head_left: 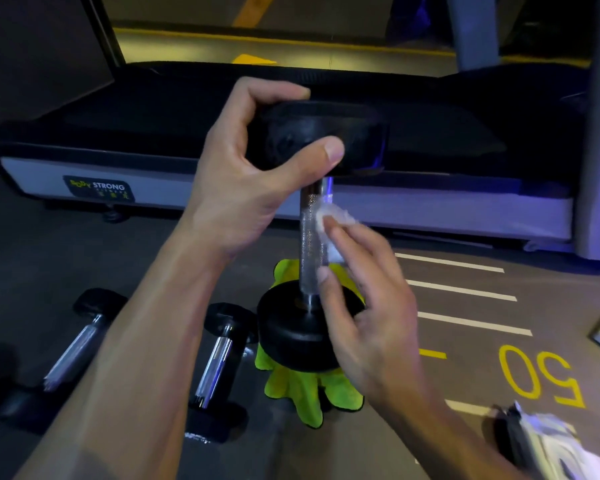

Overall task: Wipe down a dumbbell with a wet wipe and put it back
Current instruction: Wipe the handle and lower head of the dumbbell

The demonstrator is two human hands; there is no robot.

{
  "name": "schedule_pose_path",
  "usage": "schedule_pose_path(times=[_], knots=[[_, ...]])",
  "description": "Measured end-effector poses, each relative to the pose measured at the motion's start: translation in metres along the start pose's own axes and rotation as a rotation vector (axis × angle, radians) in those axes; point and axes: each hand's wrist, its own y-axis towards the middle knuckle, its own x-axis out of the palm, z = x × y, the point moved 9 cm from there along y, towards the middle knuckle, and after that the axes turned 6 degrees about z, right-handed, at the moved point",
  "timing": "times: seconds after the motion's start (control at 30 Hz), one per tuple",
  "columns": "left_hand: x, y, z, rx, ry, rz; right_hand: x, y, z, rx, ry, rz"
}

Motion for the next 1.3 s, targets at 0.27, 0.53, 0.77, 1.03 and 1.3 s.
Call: schedule_pose_path(times=[0.27, 0.53, 0.77, 1.03, 1.3], knots=[[-0.003, 0.002, -0.003, -0.008, 0.025, 0.000, 0.019, -0.008, -0.009, -0.158, -0.168, -0.194], [-0.006, 0.001, -0.002, -0.009, -0.002, -0.002, 0.029, 0.010, -0.018, -0.137, -0.184, -0.218], [-0.013, -0.001, -0.006, -0.029, -0.035, 0.032, 0.007, -0.043, 0.000, -0.204, -0.293, -0.435], [-0.008, 0.001, -0.005, -0.026, -0.019, 0.021, 0.033, -0.033, -0.034, -0.158, -0.591, -0.402], [-0.006, 0.001, -0.002, -0.010, -0.021, -0.004, 0.020, -0.019, -0.022, -0.200, -0.340, -0.413]])
